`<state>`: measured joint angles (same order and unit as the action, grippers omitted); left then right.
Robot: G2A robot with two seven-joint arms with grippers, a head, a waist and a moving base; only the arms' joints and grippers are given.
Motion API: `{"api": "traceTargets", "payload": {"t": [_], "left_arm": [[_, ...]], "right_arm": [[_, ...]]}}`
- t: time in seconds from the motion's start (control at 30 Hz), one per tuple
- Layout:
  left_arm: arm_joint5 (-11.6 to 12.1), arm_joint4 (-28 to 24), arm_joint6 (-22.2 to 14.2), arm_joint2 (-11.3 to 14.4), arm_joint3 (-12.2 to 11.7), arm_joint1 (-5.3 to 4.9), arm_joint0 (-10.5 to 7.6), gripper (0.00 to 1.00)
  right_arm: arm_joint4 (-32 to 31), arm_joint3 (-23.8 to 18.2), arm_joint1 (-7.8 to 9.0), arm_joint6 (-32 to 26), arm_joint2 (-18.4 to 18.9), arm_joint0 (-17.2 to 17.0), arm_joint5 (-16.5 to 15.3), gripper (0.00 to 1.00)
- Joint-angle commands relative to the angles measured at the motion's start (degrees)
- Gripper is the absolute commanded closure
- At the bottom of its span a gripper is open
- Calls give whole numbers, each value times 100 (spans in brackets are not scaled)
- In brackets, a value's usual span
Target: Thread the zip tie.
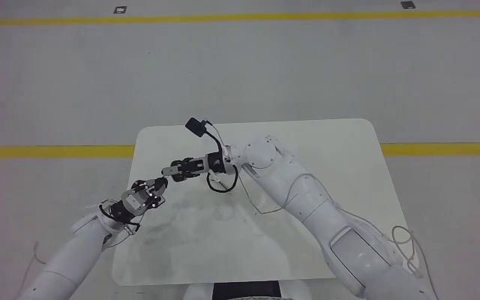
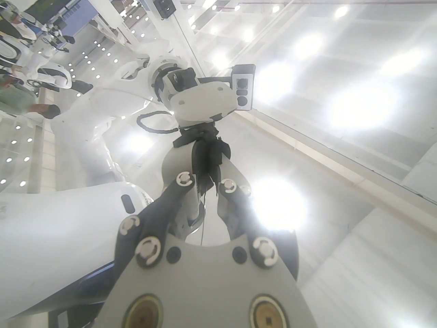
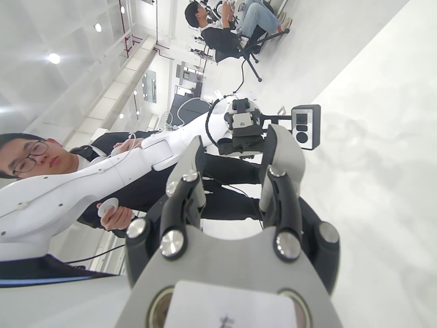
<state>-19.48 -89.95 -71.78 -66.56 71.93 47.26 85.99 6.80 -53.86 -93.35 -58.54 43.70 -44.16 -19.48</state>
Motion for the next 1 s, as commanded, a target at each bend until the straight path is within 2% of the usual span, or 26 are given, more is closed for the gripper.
{"api": "traceTargets", "payload": {"t": [0.0, 0.7, 0.97], "left_arm": [[0, 0, -4, 3, -4, 2, -5, 100], [0, 0, -6, 12, -14, 21, -2, 100], [0, 0, 10, 21, -14, 22, -10, 100]], "right_arm": [[-3, 8, -4, -4, -2, 5, 0, 67], [-66, 53, -27, 21, 5, 12, 0, 99], [-85, 55, -27, 20, 16, 4, 0, 100]]}}
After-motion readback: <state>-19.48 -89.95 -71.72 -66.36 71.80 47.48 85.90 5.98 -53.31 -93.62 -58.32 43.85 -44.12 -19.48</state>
